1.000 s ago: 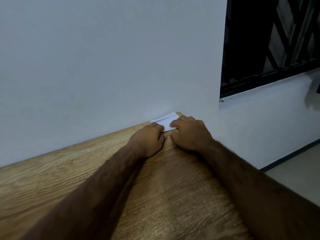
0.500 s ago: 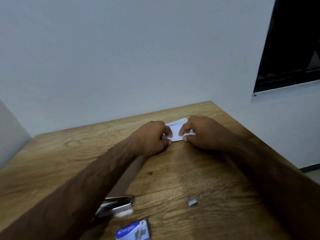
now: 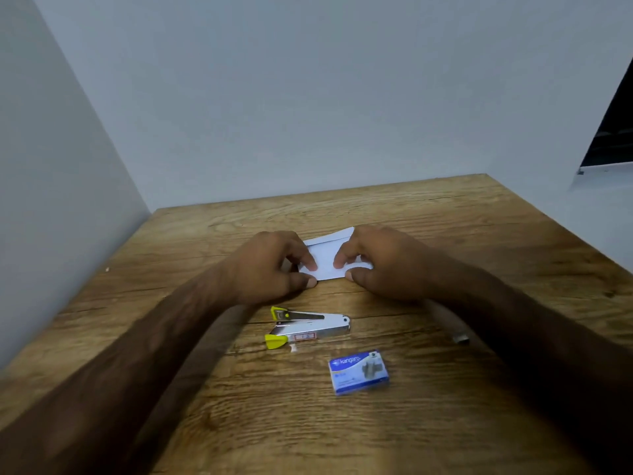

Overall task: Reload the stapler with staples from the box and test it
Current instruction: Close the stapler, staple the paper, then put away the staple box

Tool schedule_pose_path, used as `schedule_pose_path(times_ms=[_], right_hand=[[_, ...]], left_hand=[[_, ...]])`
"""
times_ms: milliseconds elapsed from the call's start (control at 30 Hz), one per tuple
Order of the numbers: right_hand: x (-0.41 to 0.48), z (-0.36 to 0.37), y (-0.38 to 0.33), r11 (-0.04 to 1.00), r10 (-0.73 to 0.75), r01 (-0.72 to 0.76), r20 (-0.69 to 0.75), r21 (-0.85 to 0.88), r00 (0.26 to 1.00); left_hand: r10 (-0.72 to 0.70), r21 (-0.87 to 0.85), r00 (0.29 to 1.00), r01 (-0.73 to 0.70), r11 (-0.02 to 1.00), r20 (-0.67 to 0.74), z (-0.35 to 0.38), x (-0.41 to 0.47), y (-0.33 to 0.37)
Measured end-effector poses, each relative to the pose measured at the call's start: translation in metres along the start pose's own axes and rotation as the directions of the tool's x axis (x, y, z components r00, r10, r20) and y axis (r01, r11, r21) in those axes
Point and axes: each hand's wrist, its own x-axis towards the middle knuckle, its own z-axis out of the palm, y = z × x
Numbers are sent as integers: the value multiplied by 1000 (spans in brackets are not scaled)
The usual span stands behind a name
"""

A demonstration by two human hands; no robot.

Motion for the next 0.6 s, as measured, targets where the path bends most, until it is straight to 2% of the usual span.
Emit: schedule_pose_path(times_ms=[167, 267, 333, 367, 400, 467, 600], right_hand=[[11, -8, -18, 997, -14, 18, 53, -76, 999], [0, -14, -37, 996, -68, 69, -6, 58, 998], [-10, -19, -53, 982, -70, 48, 119, 181, 990], [-15, -19, -60, 981, -70, 32, 198, 189, 978], [-21, -18, -65, 986, -79, 38, 248, 165, 965], [-29, -11, -74, 989, -131, 110, 261, 95, 956], [-37, 11, -87, 969, -237, 244, 152, -29, 960]], left_hand=[[-10, -133, 998, 0, 991, -69, 3, -8, -14], [5, -199, 994, -26, 980, -105, 7, -8, -16], [62, -203, 991, -84, 976, -115, 8, -8, -17], [92, -191, 990, -112, 975, -111, 7, -8, -18], [116, -171, 988, -132, 976, -104, 7, -8, -18], [136, -129, 986, -148, 981, -98, 7, -8, -20], [172, -72, 979, -181, 981, -110, 7, -13, -21]])
